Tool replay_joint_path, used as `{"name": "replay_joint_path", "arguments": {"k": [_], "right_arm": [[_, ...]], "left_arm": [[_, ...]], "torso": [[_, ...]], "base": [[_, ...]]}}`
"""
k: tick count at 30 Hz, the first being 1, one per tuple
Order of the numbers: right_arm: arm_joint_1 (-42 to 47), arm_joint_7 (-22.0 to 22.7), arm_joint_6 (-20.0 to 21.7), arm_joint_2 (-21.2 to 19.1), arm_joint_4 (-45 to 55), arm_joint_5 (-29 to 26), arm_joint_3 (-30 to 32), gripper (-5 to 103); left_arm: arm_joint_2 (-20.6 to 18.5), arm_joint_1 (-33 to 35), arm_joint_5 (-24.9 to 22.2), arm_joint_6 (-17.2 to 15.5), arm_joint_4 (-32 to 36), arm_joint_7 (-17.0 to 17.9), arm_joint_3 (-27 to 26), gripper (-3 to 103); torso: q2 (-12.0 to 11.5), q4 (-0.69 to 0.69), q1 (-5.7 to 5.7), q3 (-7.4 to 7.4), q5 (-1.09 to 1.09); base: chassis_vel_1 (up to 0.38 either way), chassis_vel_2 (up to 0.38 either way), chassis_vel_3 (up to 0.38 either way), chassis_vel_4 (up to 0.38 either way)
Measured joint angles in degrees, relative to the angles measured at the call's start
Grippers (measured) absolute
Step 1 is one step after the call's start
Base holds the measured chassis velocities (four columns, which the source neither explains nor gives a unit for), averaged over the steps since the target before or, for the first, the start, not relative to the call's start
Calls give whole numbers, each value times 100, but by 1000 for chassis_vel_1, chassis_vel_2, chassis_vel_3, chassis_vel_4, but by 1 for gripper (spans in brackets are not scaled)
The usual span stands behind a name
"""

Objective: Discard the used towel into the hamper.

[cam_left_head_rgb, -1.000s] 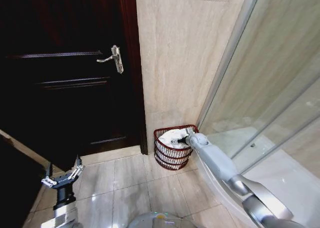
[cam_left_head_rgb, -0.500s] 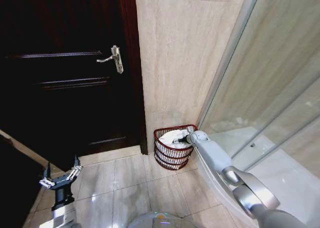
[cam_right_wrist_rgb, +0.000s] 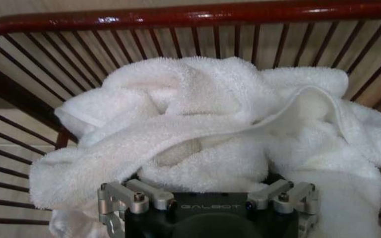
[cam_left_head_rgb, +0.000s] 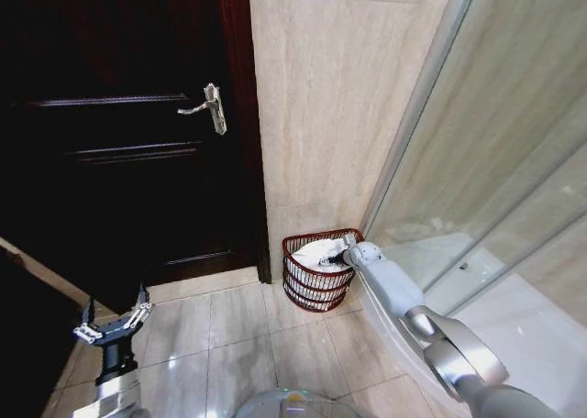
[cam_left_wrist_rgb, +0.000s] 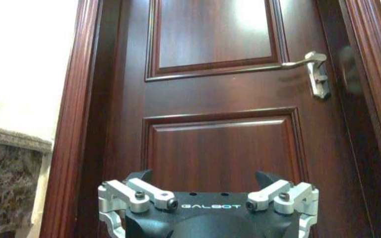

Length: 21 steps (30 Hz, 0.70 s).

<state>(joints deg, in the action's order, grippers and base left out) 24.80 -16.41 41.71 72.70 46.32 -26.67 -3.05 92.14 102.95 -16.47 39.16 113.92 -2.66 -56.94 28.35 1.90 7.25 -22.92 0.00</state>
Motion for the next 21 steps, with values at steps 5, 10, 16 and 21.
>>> {"name": "replay_joint_path", "arguments": {"k": [5,10,16,21], "right_arm": [[53,89,-131,34,3,72,139,100],[126,440,-170,-75,453,-213,211,100],[338,876,-251,-292,1322,-400,405,100],[1210,1748,-546,-871,3397,-888,811,100]], "left_arm": [[0,26,-5,6,12,0,3,100],[0,31,-11,12,25,1,27,100],[0,-1,-11,-47,103,-2,98,100],[-1,-88,-9,-154,140,-65,247,100]], "torso": [[0,0,0,-1,1],[-1,0,1,-2,2],[-1,1,2,-2,2],[-1,0,1,0,2]], "base": [[0,0,0,0],[0,0,0,0],[0,0,0,0],[0,0,0,0]]}}
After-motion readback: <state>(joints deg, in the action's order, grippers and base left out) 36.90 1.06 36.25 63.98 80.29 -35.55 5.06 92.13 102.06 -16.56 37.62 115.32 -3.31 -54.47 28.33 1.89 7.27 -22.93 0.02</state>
